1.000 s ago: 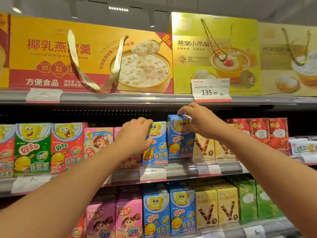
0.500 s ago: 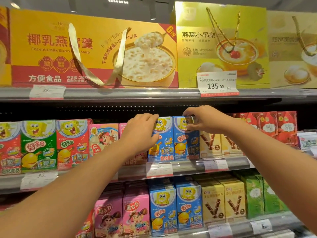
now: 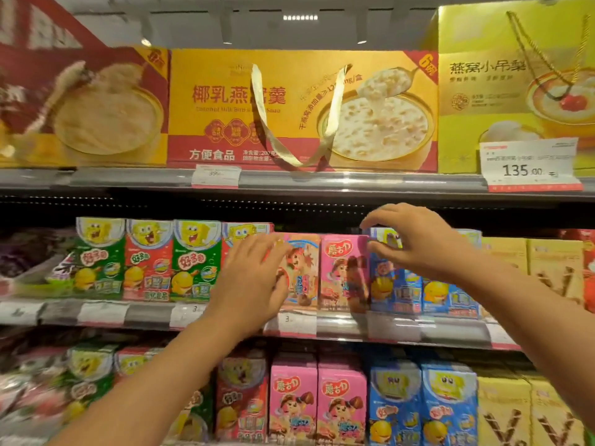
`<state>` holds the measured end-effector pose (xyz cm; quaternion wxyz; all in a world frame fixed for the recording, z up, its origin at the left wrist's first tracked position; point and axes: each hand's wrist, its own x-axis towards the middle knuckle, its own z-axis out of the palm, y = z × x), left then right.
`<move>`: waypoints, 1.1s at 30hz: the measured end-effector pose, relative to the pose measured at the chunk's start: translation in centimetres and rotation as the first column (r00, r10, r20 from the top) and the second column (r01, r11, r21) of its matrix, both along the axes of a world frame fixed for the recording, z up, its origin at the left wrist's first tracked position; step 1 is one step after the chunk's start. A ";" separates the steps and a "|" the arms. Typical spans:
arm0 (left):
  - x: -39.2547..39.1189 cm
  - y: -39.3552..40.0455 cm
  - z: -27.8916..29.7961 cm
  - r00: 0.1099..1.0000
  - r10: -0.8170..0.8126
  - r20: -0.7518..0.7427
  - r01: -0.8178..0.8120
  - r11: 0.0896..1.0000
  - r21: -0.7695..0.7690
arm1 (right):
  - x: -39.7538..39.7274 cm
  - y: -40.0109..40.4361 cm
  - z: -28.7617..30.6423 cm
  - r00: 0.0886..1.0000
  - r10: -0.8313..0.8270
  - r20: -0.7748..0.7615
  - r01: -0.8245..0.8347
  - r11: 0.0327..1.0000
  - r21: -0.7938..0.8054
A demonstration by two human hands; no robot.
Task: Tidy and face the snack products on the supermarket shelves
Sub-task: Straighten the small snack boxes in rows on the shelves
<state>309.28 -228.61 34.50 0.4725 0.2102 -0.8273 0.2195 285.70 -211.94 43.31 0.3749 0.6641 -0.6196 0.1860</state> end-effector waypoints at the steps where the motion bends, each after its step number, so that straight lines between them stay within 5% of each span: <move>1: 1.4 -0.8 -0.1 0.999 0.037 -0.013 -0.037 0.999 0.005 | 1.1 -1.0 0.1 1.000 0.016 -0.008 -0.016 1.000 0.008; 12: 12.1 -9.0 3.3 0.964 0.266 0.013 -0.267 0.962 0.066 | 12.2 -12.6 0.4 0.999 -0.005 0.038 0.004 0.999 0.036; 24: 12.4 -12.6 2.8 0.979 0.191 0.076 -0.195 0.980 0.047 | 15.1 -14.5 -0.5 0.981 -0.067 0.180 0.074 0.997 -0.034; 33: 12.5 -12.5 3.2 0.994 0.107 0.039 -0.108 0.993 0.038 | 16.4 -11.2 1.6 0.957 0.153 0.245 -0.152 0.988 -0.022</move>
